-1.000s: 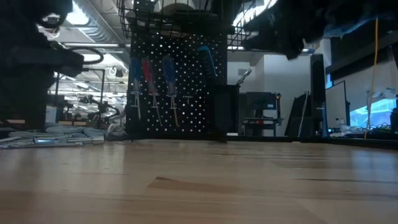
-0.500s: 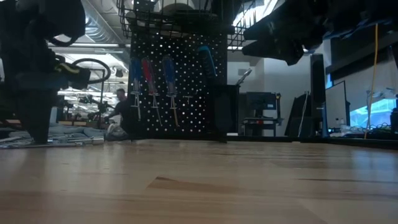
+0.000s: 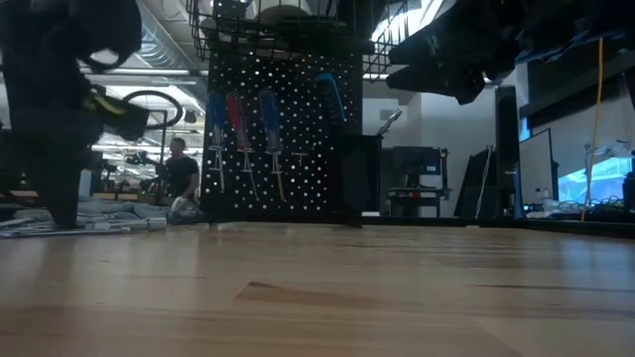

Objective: Hang tools onto peg board
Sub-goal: Put the socket into the top black bin on the pegboard

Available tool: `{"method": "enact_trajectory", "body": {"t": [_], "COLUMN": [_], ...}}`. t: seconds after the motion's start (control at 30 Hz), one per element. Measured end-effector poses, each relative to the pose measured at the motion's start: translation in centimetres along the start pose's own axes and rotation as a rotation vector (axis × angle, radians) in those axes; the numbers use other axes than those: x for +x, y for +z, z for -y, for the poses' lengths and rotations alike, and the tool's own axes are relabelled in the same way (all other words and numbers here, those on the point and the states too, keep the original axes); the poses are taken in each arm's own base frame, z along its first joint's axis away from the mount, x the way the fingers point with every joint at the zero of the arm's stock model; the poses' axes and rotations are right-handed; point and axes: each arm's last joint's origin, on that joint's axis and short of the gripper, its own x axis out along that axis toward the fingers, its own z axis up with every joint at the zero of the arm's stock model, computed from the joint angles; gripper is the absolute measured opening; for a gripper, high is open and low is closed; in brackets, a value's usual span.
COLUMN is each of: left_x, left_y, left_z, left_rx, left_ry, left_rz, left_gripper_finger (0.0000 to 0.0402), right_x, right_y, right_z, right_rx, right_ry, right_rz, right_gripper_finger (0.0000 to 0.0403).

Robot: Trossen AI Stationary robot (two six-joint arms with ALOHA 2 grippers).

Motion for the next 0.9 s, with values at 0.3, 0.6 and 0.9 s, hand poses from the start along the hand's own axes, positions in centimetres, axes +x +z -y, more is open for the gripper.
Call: {"method": "enact_trajectory", "body": {"t": [0.3, 0.6, 0.9], "left_x": [-7.2, -11.6, -12.3], "left_y": [1.2, 3.2, 5.3], "left_z": [3.0, 5.7, 7.4], "left_rx": [0.115, 0.166, 0.126], "left_ry": [-0.229, -0.491, -0.639], "left_rz": [0.279, 0.764, 0.980], "left_gripper_finger": [0.0047, 0.0048, 0.0052], "right_x": [0.0, 1.2, 6.0], "right_y": [0.2, 2.8, 6.3], "right_z": [0.0, -0.6, -3.8], "right_rx": [0.012, -0.246, -0.775], "right_ry": [-0.008, -0.074, -0.190], "right_rz": [0.023, 0.224, 0.257], "right_gripper_finger": [0.0237, 0.0237, 0.0268]}}
